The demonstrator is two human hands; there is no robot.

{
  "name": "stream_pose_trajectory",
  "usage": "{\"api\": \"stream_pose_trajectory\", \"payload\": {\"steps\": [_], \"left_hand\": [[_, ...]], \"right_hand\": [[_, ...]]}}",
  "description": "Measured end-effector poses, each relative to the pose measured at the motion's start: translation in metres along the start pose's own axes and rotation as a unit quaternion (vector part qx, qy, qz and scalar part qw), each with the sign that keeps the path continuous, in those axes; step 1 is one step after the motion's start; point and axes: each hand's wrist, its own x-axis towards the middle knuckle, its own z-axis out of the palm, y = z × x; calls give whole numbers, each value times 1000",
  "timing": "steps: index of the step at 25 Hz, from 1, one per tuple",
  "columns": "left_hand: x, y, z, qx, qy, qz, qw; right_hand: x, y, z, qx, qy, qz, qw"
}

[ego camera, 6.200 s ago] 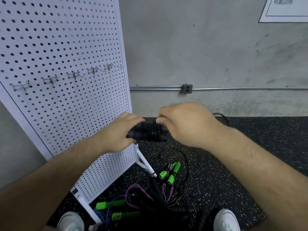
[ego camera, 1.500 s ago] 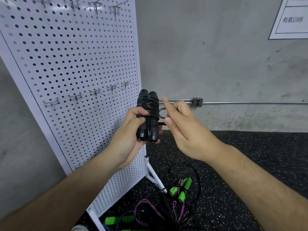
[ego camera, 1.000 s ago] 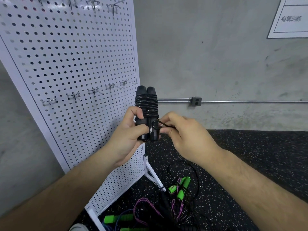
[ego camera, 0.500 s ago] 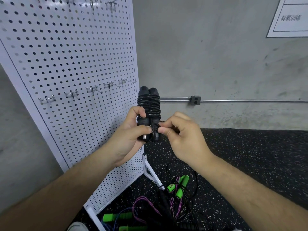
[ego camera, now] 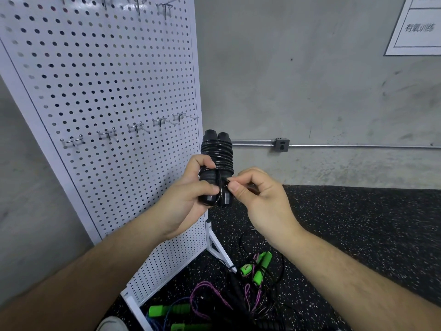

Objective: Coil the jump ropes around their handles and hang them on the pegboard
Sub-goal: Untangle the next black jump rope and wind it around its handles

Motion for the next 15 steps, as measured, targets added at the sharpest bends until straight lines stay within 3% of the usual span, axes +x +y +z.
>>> {"api": "stream_pose_trajectory", "payload": {"steps": [4,7,12,15], "left_hand": [[-4,0,0,64,39,-12,997],[-4,0,2,97,57,-21,993],[-3,-1,2,91,63,-1,994],[-2,0,0,91,63,-6,994]], "right_hand": [[4,-3,-2,48,-34,44,997],[5,-4,-3,28,-44,32,998],[4,0,-3,-59,-31,-88,994],[1,4,-3,-153,-37,-184,970]]}}
